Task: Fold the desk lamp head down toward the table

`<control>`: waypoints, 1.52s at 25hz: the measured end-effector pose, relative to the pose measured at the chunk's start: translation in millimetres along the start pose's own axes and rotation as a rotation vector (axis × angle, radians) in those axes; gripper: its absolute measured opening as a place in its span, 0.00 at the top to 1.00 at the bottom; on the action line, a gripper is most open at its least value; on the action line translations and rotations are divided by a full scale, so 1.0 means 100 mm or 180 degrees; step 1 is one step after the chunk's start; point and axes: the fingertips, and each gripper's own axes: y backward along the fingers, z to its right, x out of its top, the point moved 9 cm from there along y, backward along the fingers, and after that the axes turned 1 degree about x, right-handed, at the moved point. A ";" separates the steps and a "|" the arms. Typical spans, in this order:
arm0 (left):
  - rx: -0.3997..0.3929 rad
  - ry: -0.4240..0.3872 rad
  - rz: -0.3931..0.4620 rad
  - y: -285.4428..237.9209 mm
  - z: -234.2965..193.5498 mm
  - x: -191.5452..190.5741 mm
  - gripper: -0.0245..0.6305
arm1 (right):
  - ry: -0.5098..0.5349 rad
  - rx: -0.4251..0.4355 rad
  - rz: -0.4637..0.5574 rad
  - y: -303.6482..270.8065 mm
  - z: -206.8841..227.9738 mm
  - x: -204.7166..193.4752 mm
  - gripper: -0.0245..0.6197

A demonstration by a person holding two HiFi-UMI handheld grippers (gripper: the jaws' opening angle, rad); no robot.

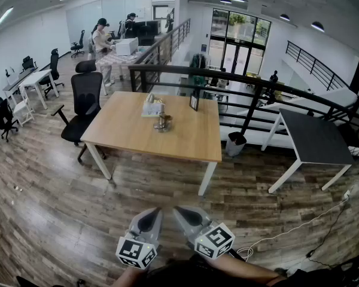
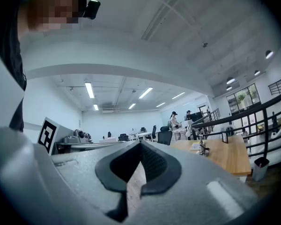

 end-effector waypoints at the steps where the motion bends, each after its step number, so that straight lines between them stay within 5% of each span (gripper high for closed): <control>1: 0.0002 -0.0001 0.0000 0.00 -0.01 0.01 0.96 | -0.0005 0.0002 0.0007 -0.01 0.00 0.01 0.96; 22: 0.0125 0.0115 -0.0009 -0.06 -0.27 -0.07 0.96 | -0.0179 0.0241 0.0011 -0.30 0.10 -0.07 0.96; 38: 0.0291 0.0103 -0.0032 -1.52 -0.65 -0.19 0.96 | -0.0299 0.0467 -0.0044 -0.89 1.61 0.06 0.96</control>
